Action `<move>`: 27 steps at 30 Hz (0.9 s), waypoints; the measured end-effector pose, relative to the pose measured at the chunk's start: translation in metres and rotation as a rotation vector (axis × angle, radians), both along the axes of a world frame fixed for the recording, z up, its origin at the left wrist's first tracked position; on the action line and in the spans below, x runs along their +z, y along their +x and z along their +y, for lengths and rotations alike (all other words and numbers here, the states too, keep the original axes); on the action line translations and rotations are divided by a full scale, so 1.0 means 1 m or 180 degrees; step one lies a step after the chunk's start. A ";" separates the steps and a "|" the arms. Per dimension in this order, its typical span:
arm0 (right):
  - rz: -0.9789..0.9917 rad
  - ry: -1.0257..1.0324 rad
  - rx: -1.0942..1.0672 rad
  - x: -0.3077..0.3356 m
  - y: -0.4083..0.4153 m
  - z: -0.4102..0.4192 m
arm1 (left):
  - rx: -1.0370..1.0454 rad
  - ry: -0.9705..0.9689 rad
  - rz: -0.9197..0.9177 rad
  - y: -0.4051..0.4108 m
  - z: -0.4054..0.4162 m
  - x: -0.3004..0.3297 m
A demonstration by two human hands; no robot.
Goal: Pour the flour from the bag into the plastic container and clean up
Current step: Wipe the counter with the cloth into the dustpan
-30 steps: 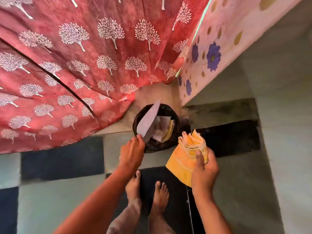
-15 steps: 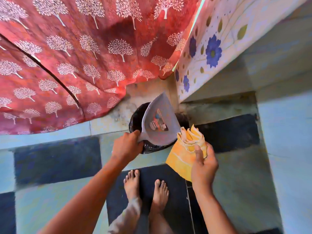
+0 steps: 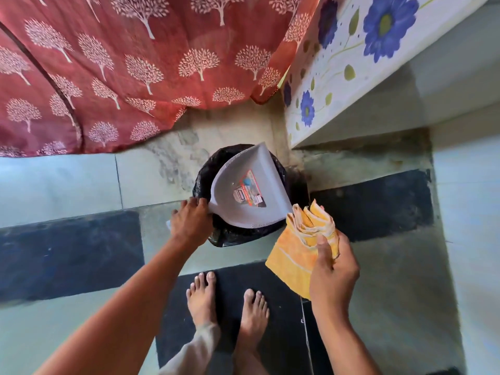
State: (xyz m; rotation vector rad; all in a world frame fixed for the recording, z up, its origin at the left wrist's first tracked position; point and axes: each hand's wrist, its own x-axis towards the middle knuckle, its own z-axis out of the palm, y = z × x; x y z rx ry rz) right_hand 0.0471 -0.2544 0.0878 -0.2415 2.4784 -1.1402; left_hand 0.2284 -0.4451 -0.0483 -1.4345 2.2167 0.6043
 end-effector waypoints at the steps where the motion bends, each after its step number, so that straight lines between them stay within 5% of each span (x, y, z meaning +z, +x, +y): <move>1: -0.0010 0.0001 0.0012 -0.001 0.001 -0.003 | 0.0000 -0.0107 -0.0117 0.000 0.002 -0.002; 11: -0.0160 -0.0121 0.0125 0.012 0.006 -0.017 | 0.0120 -0.0041 -0.0039 -0.006 0.002 0.014; 14: -0.0225 -0.0172 0.0214 0.032 0.009 -0.019 | 0.0620 -0.0187 0.1147 -0.015 0.009 0.059; 19: -0.0300 -0.0474 0.0323 0.103 0.019 -0.026 | 0.1560 0.2036 0.3126 -0.030 0.040 0.186; 23: -0.0250 -0.0666 0.0576 0.195 0.036 -0.026 | 0.2041 0.3392 0.3388 -0.040 0.066 0.298; 27: -0.0339 -0.1016 0.0755 0.301 0.053 -0.012 | 0.2171 0.3716 0.3613 -0.041 0.075 0.406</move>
